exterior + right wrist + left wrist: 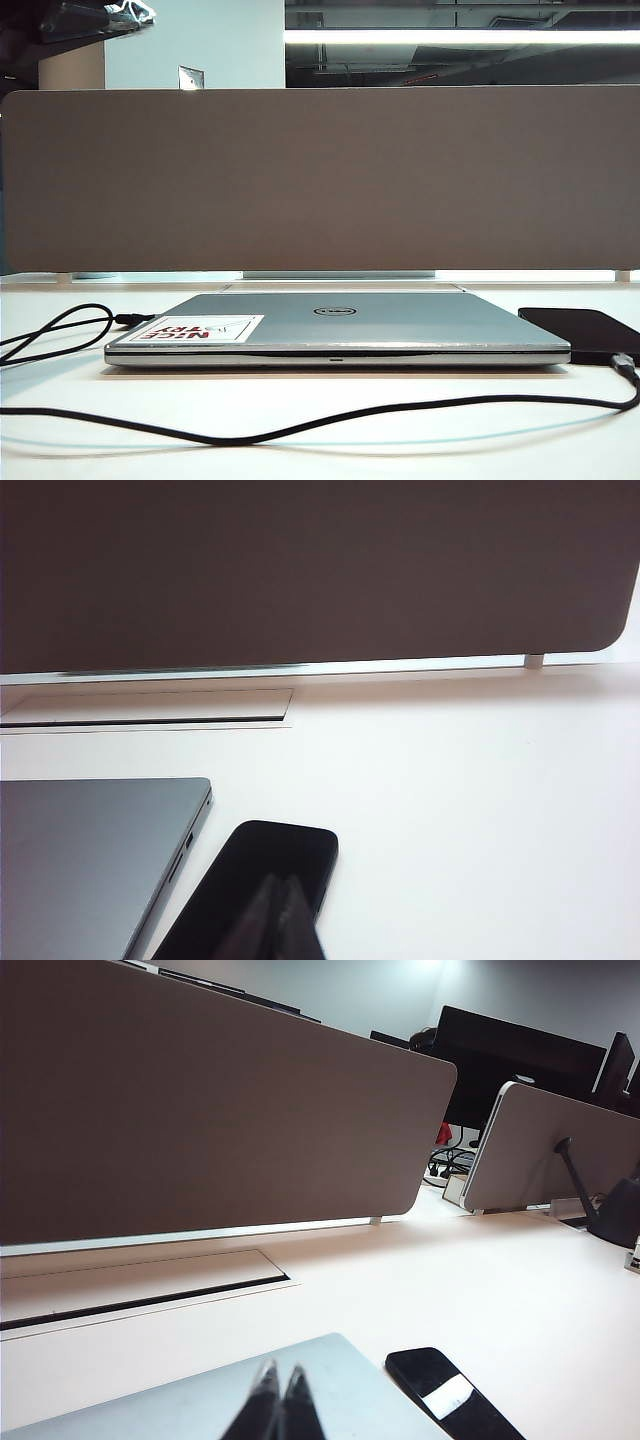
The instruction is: Pick up the charging cable and the phone, plug the charging cable into the charging port on the phone, and finally place them back on the table.
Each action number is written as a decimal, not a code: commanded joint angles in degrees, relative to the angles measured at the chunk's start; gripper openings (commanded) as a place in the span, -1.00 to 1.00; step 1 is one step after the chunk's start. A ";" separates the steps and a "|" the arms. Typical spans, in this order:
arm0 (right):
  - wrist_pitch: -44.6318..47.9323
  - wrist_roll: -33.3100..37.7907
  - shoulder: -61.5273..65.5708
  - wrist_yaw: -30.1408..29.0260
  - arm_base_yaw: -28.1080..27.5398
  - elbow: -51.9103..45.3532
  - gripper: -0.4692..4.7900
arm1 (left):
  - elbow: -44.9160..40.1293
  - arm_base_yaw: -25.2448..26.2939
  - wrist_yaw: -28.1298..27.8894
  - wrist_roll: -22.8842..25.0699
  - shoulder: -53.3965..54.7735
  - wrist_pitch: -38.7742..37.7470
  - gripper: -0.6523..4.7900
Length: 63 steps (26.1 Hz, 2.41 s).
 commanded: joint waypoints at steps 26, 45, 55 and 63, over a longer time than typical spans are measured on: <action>2.01 -1.68 -0.11 7.80 -0.07 0.42 -0.60 | 0.24 -0.02 0.15 0.02 0.00 0.79 -0.78; 1.99 -1.68 -0.11 7.78 -0.09 0.42 -0.60 | 0.11 7.10 0.15 4.20 -10.45 -4.20 -0.78; 1.73 -1.68 -0.11 7.69 -0.09 0.42 -0.60 | -3.45 22.25 0.15 7.76 -26.82 -15.58 -0.78; 1.55 -1.68 -0.11 7.58 -0.09 0.42 -0.60 | -12.50 30.12 0.15 7.74 -39.74 -15.98 -0.78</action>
